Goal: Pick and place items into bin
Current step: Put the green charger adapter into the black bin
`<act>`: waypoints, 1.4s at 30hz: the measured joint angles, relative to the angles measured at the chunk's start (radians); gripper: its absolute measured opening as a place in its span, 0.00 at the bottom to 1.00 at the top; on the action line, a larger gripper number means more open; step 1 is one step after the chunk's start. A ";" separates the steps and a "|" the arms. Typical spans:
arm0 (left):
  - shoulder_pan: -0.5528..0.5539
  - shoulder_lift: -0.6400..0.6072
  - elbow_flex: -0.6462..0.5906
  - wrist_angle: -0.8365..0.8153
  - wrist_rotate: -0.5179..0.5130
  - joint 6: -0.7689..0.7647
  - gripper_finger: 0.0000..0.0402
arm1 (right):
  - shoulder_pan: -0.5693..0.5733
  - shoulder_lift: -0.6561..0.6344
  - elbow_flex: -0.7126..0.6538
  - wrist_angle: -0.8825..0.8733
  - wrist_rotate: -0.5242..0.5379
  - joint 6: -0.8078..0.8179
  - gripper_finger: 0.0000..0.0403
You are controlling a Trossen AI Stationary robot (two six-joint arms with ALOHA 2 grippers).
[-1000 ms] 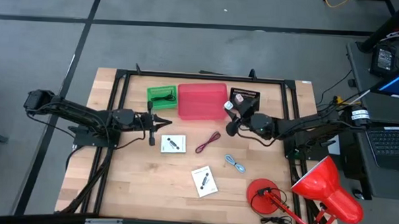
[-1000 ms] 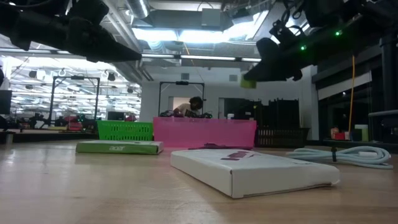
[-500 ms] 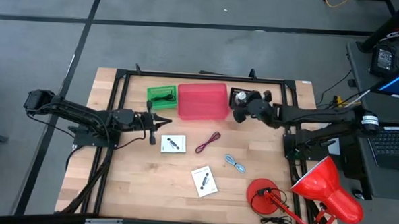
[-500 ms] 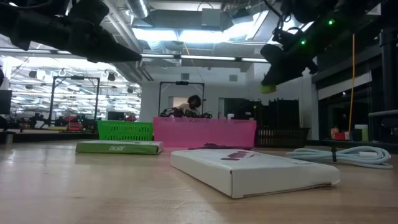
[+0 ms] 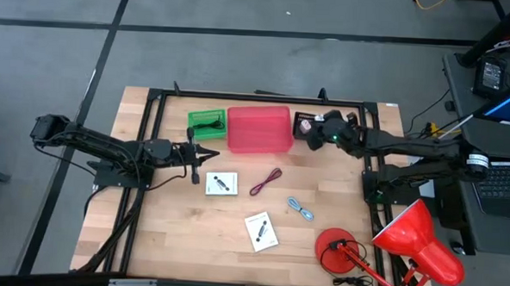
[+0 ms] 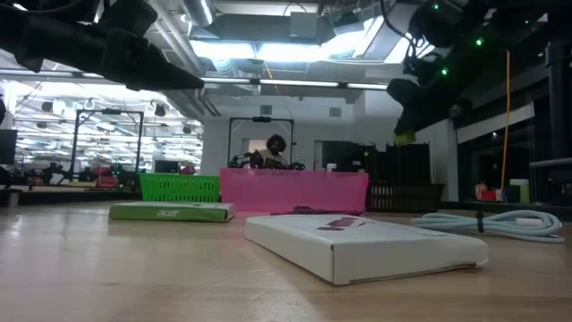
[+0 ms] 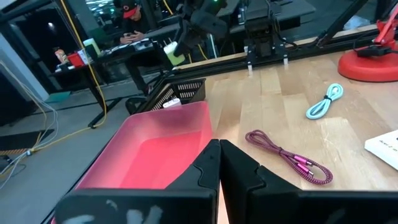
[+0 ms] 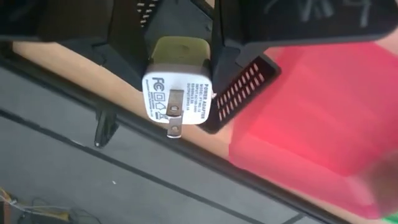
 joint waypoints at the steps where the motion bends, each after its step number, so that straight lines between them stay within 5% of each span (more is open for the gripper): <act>1: 0.000 0.000 0.000 0.000 0.000 0.000 0.01 | 0.000 0.000 -0.013 0.002 0.000 0.013 0.28; 23: 0.000 0.000 0.000 0.002 -0.013 -0.001 0.02 | -0.004 0.002 -0.394 0.523 0.005 0.063 0.28; 42: 0.000 0.000 0.000 0.006 -0.015 -0.009 0.01 | -0.005 0.066 -0.404 0.594 0.071 0.014 0.28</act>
